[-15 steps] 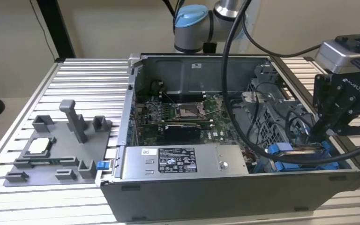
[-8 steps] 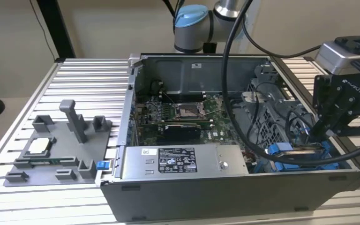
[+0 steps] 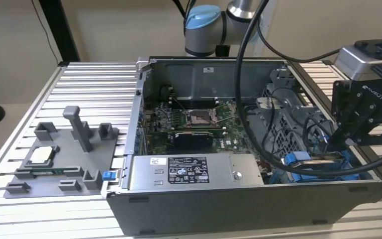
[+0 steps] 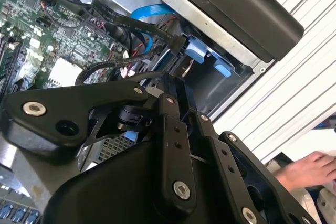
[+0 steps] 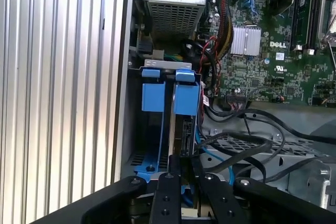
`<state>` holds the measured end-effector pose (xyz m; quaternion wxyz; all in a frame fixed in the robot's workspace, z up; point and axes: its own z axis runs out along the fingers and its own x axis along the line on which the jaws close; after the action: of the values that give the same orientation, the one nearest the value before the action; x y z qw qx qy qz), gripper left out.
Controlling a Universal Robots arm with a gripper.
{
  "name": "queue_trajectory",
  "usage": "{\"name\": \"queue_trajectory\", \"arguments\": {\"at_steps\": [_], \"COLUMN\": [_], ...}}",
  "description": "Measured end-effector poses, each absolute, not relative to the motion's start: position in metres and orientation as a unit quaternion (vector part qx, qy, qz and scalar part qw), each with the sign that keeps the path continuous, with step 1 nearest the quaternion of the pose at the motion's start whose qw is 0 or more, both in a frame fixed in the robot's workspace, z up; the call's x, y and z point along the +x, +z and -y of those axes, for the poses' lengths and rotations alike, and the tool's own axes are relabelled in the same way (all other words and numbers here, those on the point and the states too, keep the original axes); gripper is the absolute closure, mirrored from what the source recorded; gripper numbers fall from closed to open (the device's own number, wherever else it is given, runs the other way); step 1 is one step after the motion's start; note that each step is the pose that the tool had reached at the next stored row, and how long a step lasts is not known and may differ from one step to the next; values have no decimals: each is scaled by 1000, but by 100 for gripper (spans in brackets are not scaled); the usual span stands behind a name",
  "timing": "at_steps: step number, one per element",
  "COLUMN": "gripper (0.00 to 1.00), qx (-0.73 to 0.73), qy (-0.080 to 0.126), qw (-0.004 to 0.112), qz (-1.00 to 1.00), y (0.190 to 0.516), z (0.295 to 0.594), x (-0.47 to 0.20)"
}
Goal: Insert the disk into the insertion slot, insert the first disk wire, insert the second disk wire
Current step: 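Insert the first disk wire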
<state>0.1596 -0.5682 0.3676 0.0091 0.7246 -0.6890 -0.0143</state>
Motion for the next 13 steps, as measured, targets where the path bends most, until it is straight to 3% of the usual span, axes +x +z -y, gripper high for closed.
{"name": "queue_trajectory", "arguments": {"at_steps": [13], "gripper": [100], "qx": [725], "qy": [-14], "qw": [9], "qz": [689], "y": [359], "z": [568], "x": [160]}}
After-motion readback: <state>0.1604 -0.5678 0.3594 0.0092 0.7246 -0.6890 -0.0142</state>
